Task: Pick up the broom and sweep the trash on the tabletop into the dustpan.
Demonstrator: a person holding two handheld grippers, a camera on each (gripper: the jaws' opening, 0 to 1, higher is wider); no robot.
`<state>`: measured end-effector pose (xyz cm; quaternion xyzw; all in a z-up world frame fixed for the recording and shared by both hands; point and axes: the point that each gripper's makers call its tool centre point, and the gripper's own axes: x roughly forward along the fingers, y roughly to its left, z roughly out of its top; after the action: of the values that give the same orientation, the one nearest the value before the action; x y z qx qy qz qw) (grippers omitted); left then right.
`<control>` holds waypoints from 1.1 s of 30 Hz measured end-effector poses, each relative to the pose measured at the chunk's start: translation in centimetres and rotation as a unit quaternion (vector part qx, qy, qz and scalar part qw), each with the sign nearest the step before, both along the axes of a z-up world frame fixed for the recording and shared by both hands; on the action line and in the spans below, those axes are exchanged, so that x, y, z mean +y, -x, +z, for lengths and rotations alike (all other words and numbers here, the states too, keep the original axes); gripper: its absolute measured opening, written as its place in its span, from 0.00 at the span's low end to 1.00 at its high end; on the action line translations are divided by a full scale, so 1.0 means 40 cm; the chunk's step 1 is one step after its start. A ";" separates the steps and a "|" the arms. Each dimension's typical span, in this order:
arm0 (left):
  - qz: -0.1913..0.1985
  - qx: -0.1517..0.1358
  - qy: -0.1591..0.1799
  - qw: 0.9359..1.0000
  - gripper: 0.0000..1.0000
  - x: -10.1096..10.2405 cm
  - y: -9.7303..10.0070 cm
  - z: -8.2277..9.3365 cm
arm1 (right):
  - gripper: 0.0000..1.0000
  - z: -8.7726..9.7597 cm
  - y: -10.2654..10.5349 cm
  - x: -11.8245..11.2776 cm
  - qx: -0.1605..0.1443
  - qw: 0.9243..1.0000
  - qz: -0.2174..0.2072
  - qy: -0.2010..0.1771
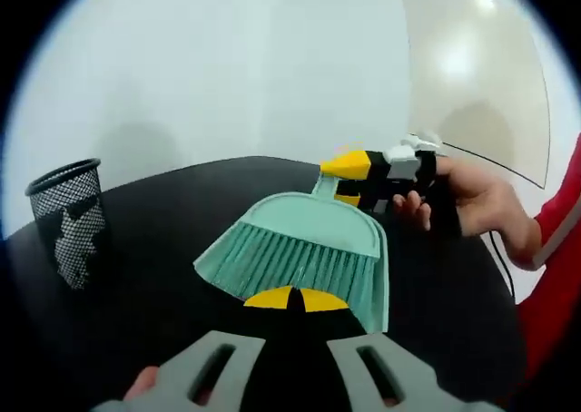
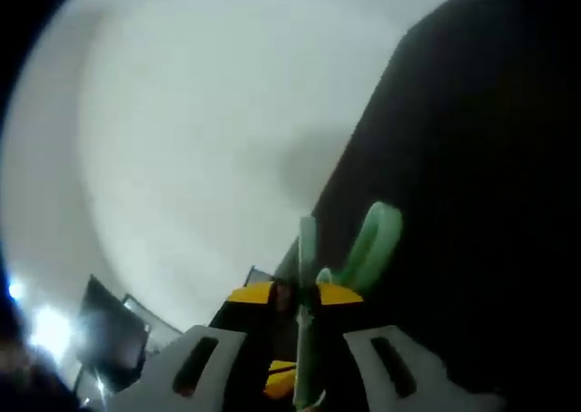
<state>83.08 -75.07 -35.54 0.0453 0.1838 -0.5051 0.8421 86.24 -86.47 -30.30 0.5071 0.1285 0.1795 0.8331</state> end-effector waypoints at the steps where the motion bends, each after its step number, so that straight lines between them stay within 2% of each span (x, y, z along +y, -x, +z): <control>1: 0.000 -0.001 0.000 1.000 0.00 0.000 0.001 0.000 | 0.23 0.006 -0.004 -0.010 -0.007 1.000 -0.006 0.013; 5: 0.001 0.000 0.000 1.000 0.00 -0.003 0.022 0.004 | 0.32 0.032 -0.003 -0.049 -0.026 0.998 -0.028 0.041; 7: 0.000 -0.002 -0.001 1.000 0.00 -0.004 0.032 0.006 | 0.33 0.050 0.001 -0.084 -0.042 0.995 -0.046 0.073; 11: 0.000 -0.004 -0.003 1.000 0.00 -0.006 0.029 0.007 | 0.34 0.073 0.008 -0.168 -0.067 0.986 -0.098 0.117; 14: 0.000 -0.006 -0.005 1.000 0.00 -0.007 0.022 0.007 | 0.34 0.074 0.020 -0.218 -0.070 0.976 -0.132 0.159; 15: 0.000 -0.006 -0.005 1.000 0.00 -0.007 0.023 0.007 | 0.34 0.067 0.027 -0.214 -0.065 0.977 -0.129 0.155; 17: 0.000 -0.005 -0.004 1.000 0.00 -0.008 0.020 0.007 | 0.44 0.029 0.025 -0.214 -0.030 0.986 -0.122 0.106; 18: 0.000 -0.005 -0.004 1.000 0.00 -0.007 0.013 0.006 | 0.55 0.006 0.021 -0.202 -0.015 0.988 -0.112 0.103; 20: 0.000 -0.005 -0.004 1.000 0.00 -0.007 0.011 0.005 | 0.65 -0.040 0.019 -0.179 0.014 0.990 -0.099 0.103; 21: 0.000 -0.005 -0.004 1.000 0.00 -0.007 0.011 0.005 | 0.65 -0.056 0.018 -0.177 0.022 0.990 -0.097 0.097; 22: 0.000 -0.006 -0.004 1.000 0.00 -0.007 0.011 0.004 | 0.60 -0.053 0.017 -0.176 0.012 0.990 -0.100 0.097; 25: 0.000 -0.006 -0.003 1.000 0.00 -0.007 0.010 0.003 | 0.59 -0.048 0.004 -0.135 0.019 0.994 -0.076 0.077; 28: -0.001 -0.006 -0.002 1.000 0.00 -0.007 0.002 0.003 | 0.57 -0.057 -0.005 -0.101 0.016 0.990 -0.058 0.128; 29: -0.001 -0.006 -0.002 1.000 0.00 -0.006 0.002 0.003 | 0.53 -0.063 -0.015 -0.098 0.016 0.989 -0.056 0.136; 31: -0.002 -0.007 -0.002 1.000 0.00 -0.007 0.011 0.004 | 0.40 -0.075 -0.016 -0.093 0.019 0.988 -0.062 0.141; 33: -0.002 -0.006 -0.001 1.000 0.00 -0.008 0.016 0.004 | 0.31 -0.091 -0.023 -0.097 0.023 0.986 -0.069 0.148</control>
<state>82.43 -75.38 -35.37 0.0499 0.1788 -0.5064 0.8421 87.17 -90.35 -33.95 0.3894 0.1375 0.0892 0.9064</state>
